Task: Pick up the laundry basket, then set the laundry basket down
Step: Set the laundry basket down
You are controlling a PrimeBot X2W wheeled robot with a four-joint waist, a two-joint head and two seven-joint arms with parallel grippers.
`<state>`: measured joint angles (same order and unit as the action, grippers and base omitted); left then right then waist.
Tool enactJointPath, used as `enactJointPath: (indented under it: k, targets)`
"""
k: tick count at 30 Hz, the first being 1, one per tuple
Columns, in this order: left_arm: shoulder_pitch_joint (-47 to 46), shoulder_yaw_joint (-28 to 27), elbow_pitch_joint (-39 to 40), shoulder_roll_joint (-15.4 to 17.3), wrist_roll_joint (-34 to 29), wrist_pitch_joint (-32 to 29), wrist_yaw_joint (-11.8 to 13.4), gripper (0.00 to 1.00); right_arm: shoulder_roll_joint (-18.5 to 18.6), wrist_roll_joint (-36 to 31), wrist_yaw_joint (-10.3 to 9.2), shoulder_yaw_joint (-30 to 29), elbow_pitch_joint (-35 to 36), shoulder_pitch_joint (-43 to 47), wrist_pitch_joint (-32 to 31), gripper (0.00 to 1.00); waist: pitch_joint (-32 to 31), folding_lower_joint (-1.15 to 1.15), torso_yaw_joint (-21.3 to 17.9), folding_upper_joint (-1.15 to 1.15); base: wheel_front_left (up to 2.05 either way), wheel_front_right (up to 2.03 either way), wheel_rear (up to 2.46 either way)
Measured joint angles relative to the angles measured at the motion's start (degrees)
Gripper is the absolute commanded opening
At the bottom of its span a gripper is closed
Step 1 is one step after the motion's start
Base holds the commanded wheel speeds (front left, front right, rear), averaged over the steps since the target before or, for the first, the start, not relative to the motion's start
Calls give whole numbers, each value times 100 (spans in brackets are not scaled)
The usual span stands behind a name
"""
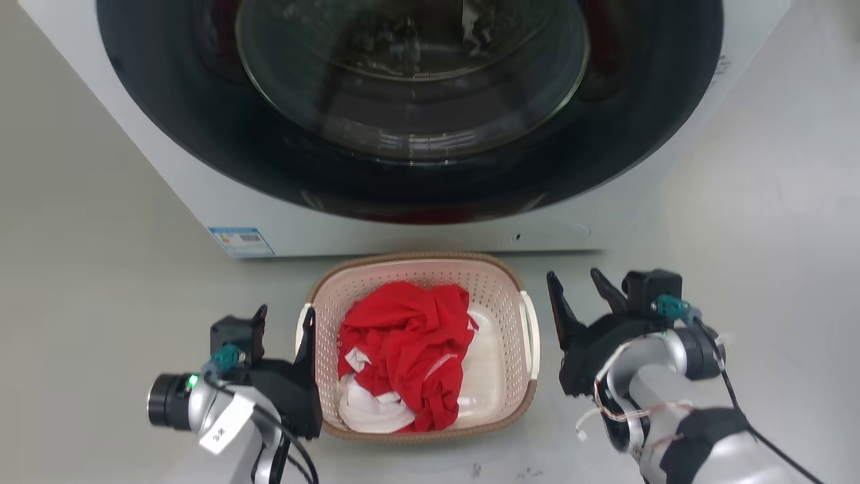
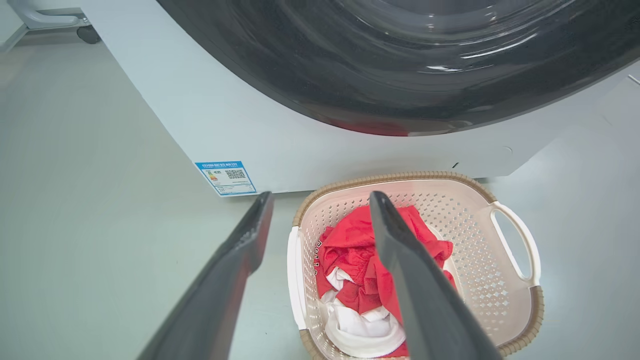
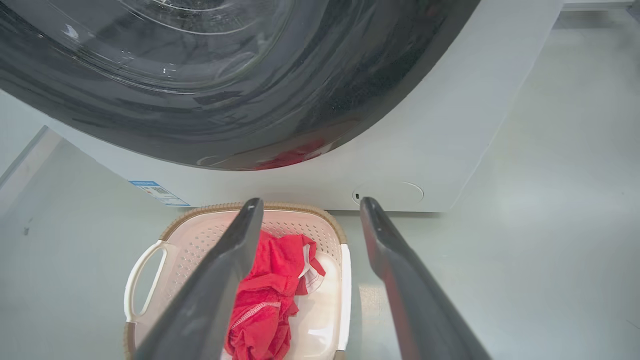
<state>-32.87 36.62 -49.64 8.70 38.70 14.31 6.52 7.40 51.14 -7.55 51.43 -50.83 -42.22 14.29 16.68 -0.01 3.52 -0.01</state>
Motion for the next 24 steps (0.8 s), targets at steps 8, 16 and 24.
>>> enactJointPath:
  k: [8, 16, 24]
  targets:
    - [1076, -332, 688, 153, -334, 0, 54, 100, 170, -412, 0, -452, 675, 1178, 0, 100, -688, 0, -11, 0, 0, 0, 0]
    - [2243, -869, 1413, 312, -721, 0, 59, 100, 186, -911, 0, -966, 1368, 2276, 0, 100, -1367, -1, -36, 0, 0, 0, 0]
    - [3173, -1664, 2272, 301, -1256, 0, 59, 100, 236, -1617, 0, -1786, 2217, 3201, 0, 100, -1885, 0, -95, 0, 0, 0, 0]
